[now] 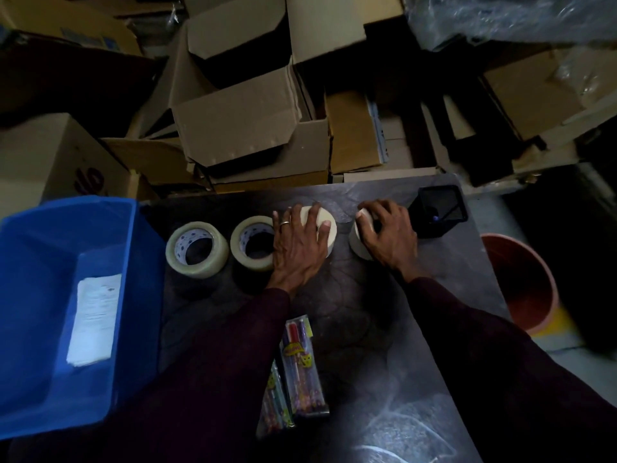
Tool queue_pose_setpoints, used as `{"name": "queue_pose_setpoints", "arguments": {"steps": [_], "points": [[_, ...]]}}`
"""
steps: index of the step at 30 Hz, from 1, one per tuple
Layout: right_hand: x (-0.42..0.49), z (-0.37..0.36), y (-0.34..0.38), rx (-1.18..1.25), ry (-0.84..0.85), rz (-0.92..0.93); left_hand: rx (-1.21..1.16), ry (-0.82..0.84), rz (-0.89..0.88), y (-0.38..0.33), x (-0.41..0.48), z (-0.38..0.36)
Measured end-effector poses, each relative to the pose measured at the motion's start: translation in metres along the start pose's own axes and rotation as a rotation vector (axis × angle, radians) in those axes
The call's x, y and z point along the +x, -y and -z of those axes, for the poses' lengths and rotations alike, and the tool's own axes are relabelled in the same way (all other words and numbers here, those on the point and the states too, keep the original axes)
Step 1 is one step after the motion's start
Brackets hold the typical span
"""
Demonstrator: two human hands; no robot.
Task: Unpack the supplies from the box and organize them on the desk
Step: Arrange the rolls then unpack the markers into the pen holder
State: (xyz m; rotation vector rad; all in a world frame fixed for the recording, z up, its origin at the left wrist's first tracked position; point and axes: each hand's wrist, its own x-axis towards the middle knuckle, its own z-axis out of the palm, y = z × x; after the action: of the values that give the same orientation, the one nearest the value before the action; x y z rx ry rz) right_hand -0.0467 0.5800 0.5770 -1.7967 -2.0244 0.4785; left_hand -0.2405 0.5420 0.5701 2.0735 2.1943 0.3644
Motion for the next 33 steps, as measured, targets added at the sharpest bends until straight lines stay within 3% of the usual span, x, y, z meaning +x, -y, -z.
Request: {"name": "queue_pose_setpoints", "arguments": {"steps": [15, 26, 33], "points": [[0.003, -0.005, 0.014, -0.004, -0.017, 0.021, 0.020, -0.097, -0.015, 0.000, 0.001, -0.014], [0.002, -0.006, 0.014, -0.008, -0.034, 0.048, -0.018, -0.058, 0.000, 0.002, 0.001, -0.011], [0.002, 0.003, 0.024, -0.176, -0.002, 0.064, -0.092, 0.145, 0.018, 0.003, -0.001, 0.012]]}}
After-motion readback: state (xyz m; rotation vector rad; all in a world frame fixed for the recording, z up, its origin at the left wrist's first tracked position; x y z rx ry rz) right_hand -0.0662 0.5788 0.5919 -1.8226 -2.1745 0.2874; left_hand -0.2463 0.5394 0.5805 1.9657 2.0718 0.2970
